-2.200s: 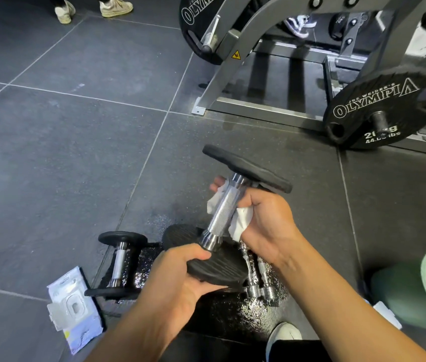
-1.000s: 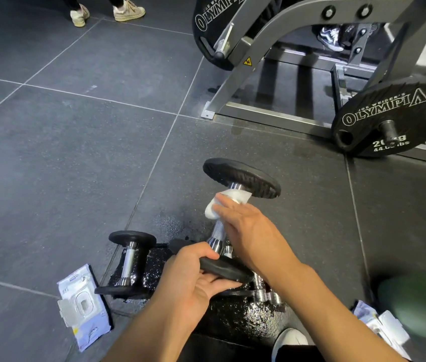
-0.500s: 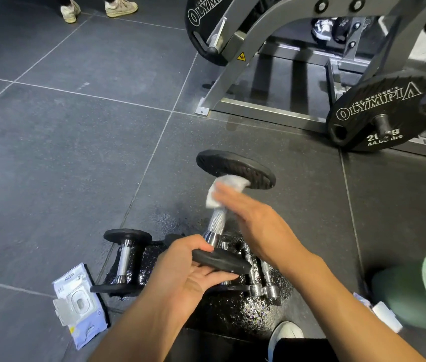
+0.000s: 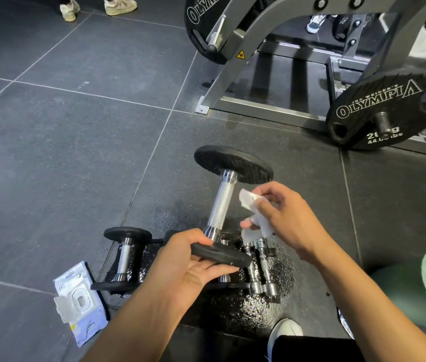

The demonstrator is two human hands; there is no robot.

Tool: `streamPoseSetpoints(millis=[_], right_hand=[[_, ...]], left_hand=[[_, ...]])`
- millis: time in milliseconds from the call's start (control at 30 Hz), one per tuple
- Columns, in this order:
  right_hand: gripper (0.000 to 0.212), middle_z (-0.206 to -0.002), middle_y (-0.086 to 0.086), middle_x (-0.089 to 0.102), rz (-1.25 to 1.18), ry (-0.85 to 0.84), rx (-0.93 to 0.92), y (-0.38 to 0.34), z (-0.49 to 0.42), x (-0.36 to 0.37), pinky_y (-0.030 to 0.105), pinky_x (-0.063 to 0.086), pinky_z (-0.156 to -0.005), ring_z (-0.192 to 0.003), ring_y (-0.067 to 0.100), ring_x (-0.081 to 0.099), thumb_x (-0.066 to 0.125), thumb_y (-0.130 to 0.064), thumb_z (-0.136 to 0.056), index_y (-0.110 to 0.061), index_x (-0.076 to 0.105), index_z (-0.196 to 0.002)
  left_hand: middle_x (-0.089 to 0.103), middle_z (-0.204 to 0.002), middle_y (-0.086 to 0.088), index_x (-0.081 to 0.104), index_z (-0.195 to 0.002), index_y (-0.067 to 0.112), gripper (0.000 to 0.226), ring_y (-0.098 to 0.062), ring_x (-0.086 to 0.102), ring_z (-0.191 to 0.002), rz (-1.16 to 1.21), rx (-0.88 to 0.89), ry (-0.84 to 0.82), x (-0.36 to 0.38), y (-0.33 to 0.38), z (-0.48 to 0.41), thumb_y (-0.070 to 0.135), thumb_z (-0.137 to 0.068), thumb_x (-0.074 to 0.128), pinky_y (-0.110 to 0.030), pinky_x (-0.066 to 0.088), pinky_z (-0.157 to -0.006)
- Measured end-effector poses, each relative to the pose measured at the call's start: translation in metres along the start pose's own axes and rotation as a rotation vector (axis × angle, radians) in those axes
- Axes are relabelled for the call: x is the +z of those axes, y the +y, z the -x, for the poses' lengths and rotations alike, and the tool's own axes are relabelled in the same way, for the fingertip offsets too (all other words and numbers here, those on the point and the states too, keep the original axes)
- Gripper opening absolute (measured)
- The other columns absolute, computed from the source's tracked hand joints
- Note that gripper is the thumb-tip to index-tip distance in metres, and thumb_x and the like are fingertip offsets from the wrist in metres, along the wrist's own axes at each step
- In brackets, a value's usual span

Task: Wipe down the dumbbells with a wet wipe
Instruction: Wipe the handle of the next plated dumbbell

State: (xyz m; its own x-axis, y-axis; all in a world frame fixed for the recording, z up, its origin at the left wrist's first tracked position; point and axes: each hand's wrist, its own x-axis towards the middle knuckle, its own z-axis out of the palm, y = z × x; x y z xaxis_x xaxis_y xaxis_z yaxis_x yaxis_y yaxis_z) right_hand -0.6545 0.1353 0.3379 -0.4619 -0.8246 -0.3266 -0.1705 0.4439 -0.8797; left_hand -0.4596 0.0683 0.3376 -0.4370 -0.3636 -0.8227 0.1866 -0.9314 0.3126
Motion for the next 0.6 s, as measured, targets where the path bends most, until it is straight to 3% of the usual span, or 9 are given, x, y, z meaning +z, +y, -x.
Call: streamPoseSetpoints(millis=[100, 200, 367, 467, 600], right_hand=[[0.010, -0.101, 0.023, 0.075, -0.232, 0.002, 0.119, 0.000, 0.000, 0.008, 0.056, 0.064, -0.080, -0.076, 0.037, 0.078, 0.057, -0.005, -0.104, 0.003, 0.059, -0.109], [0.008, -0.085, 0.016, 0.072, -0.302, 0.007, 0.118, -0.001, -0.002, 0.011, 0.036, 0.054, -0.058, -0.066, 0.028, 0.070, 0.064, -0.008, -0.100, -0.001, 0.067, -0.101], [0.012, -0.097, 0.002, 0.080, -0.496, -0.058, 0.276, 0.004, -0.005, 0.021, 0.025, 0.049, -0.069, -0.077, 0.013, 0.068, 0.077, -0.017, -0.090, -0.013, 0.083, -0.100], [0.015, -0.094, 0.003, 0.081, -0.563, -0.077, 0.349, 0.003, -0.004, 0.027, 0.016, 0.052, -0.055, -0.068, 0.008, 0.070, 0.075, -0.015, -0.092, -0.010, 0.083, -0.104], [0.016, -0.093, 0.008, 0.078, -0.431, -0.082, 0.245, 0.004, -0.004, 0.025, 0.025, 0.054, -0.069, -0.077, 0.017, 0.068, 0.064, -0.010, -0.097, -0.009, 0.076, -0.107]], left_hand=[[0.066, -0.121, -0.044, 0.054, -0.131, -0.014, 0.044, -0.058, 0.074, -0.094, 0.017, -0.011, -0.013, 0.001, -0.001, -0.001, -0.013, -0.087, 0.056, -0.078, 0.052, -0.091], [0.066, -0.121, -0.044, 0.054, -0.130, -0.014, 0.045, -0.059, 0.073, -0.093, 0.034, -0.019, -0.011, 0.001, -0.002, -0.003, -0.014, -0.086, 0.057, -0.079, 0.051, -0.091], [0.066, -0.123, -0.043, 0.059, -0.118, -0.008, 0.031, -0.058, 0.074, -0.089, 0.061, -0.031, 0.008, 0.004, -0.004, -0.005, -0.013, -0.087, 0.056, -0.080, 0.051, -0.092], [0.070, -0.111, -0.042, 0.059, -0.111, -0.009, 0.023, -0.058, 0.074, -0.086, 0.065, -0.031, 0.009, 0.008, -0.004, -0.005, -0.013, -0.089, 0.056, -0.079, 0.052, -0.088], [0.070, -0.108, -0.043, 0.060, -0.106, -0.010, 0.017, -0.057, 0.075, -0.082, 0.076, -0.028, 0.005, 0.013, -0.003, -0.002, -0.013, -0.090, 0.055, -0.079, 0.052, -0.085]])
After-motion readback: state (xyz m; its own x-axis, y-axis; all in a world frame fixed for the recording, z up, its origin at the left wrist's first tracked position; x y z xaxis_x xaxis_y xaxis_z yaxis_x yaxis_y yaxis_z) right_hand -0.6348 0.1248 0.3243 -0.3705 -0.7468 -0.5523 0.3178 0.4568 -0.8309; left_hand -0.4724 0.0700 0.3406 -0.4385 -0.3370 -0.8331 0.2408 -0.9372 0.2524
